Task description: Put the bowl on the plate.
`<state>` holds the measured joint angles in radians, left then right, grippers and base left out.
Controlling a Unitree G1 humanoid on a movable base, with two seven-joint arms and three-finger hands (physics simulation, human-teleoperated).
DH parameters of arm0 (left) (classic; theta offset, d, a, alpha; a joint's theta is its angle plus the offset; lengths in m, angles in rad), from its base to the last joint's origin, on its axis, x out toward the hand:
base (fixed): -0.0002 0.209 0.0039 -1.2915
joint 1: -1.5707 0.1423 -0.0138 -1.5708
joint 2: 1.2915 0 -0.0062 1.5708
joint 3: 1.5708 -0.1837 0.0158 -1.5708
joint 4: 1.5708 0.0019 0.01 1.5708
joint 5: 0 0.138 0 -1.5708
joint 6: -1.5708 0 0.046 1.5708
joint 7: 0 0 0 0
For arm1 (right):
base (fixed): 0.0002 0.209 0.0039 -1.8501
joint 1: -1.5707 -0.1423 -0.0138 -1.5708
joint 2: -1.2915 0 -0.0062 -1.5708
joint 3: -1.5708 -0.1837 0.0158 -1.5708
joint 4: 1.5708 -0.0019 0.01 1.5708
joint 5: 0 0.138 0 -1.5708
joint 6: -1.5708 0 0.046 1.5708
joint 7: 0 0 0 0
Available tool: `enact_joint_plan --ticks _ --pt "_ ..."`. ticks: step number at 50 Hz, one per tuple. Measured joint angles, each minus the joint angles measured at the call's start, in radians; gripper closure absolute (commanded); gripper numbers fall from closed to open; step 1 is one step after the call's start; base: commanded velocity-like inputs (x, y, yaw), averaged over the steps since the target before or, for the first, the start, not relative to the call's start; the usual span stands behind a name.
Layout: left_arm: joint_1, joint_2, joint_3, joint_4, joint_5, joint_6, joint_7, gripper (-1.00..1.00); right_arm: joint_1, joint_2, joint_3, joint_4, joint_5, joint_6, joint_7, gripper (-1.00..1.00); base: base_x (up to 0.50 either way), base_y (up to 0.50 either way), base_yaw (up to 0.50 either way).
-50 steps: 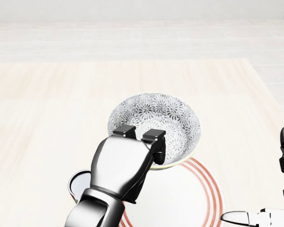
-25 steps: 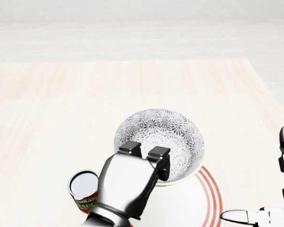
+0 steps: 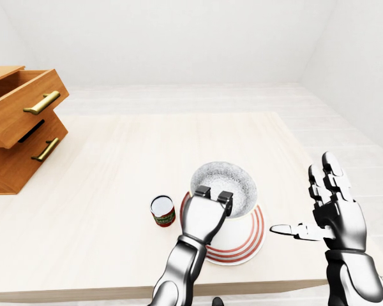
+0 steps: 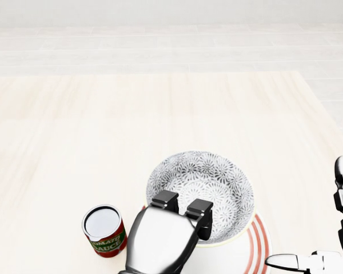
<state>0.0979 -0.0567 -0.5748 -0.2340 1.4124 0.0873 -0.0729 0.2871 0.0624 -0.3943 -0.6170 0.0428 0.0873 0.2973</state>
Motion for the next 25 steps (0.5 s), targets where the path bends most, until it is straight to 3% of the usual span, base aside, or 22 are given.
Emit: enact_joint_plan --ticks 25 --pt "0.015 0.019 -0.008 0.044 -0.021 0.0 0.052 1.0 0.003 -0.001 0.009 0.0 -0.006 0.0 -0.005 -1.0 0.0 0.0 0.0"
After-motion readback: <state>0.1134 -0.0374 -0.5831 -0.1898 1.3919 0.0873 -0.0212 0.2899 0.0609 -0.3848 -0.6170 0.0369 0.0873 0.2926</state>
